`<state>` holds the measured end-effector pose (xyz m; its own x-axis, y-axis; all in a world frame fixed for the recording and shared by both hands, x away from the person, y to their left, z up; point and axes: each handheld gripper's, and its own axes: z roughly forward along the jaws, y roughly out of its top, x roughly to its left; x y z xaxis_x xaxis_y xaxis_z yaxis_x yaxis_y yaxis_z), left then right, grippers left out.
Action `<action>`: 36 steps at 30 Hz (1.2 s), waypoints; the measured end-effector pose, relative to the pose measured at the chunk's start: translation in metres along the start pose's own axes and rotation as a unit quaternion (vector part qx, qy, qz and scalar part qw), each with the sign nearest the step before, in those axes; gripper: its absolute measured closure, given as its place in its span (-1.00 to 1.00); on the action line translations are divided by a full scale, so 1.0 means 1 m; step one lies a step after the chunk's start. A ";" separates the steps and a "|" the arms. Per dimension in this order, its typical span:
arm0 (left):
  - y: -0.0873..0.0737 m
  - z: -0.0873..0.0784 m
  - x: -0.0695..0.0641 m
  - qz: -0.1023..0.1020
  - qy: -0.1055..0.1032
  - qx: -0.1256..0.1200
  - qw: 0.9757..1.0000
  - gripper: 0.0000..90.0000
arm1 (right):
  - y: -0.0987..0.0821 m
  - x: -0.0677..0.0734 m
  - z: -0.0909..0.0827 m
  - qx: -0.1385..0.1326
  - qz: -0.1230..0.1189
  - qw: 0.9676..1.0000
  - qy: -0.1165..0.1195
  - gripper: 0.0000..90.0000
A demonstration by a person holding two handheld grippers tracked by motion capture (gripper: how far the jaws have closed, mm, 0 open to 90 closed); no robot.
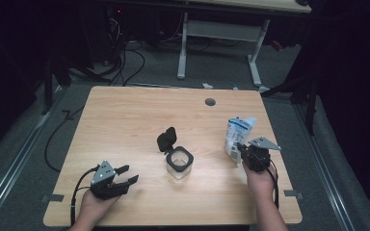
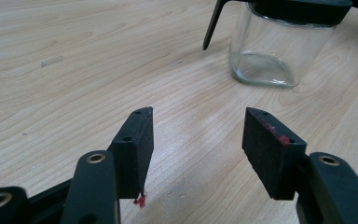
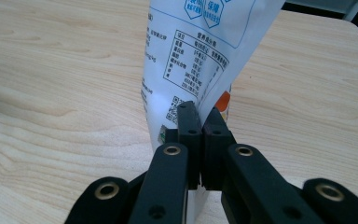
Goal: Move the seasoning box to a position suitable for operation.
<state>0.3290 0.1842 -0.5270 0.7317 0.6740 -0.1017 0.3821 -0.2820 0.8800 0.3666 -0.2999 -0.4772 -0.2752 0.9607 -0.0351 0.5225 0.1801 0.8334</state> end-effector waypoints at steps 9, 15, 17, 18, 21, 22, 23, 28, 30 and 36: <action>0.000 -0.001 -0.001 0.001 -0.001 -0.001 1.000 -0.03 | 0.009 0.004 -0.004 0.020 -0.018 1.000 0.015 0.99; 0.000 -0.001 -0.001 0.000 -0.002 -0.003 1.000 -0.03 | 0.014 0.002 -0.010 0.034 -0.021 0.999 0.031 0.99; 0.000 -0.001 -0.001 0.000 -0.003 -0.003 1.000 -0.03 | 0.015 0.003 -0.013 0.039 -0.020 0.998 0.034 0.99; 0.000 -0.001 -0.001 0.001 -0.003 -0.003 1.000 -0.03 | 0.015 0.003 -0.014 0.042 -0.020 0.998 0.036 0.99; 0.000 0.000 -0.001 0.000 -0.003 -0.003 1.000 -0.03 | 0.017 0.004 -0.018 0.050 -0.026 0.997 0.043 0.99; 0.000 0.000 -0.001 0.000 -0.004 -0.003 1.000 -0.03 | 0.018 0.004 -0.019 0.052 -0.028 0.997 0.046 0.99; 0.000 0.000 -0.001 0.000 -0.004 -0.004 1.000 -0.03 | 0.018 0.005 -0.020 0.055 -0.031 0.997 0.049 0.99; 0.000 0.000 -0.001 0.001 -0.006 -0.004 1.000 -0.03 | 0.022 0.011 -0.026 0.077 -0.045 0.994 0.061 0.99; 0.000 0.001 -0.001 0.002 -0.006 -0.004 1.000 -0.03 | 0.023 0.013 -0.028 0.086 -0.047 0.993 0.065 0.99; 0.001 0.001 -0.002 0.002 -0.008 -0.005 1.000 -0.03 | 0.026 0.018 -0.035 0.109 -0.056 0.989 0.081 0.99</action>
<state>0.3284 0.1825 -0.5267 0.7424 0.6615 -0.1064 0.3736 -0.2768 0.8853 0.3474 -0.2852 -0.4369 -0.4578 0.8889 -0.0157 0.6380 0.3408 0.6905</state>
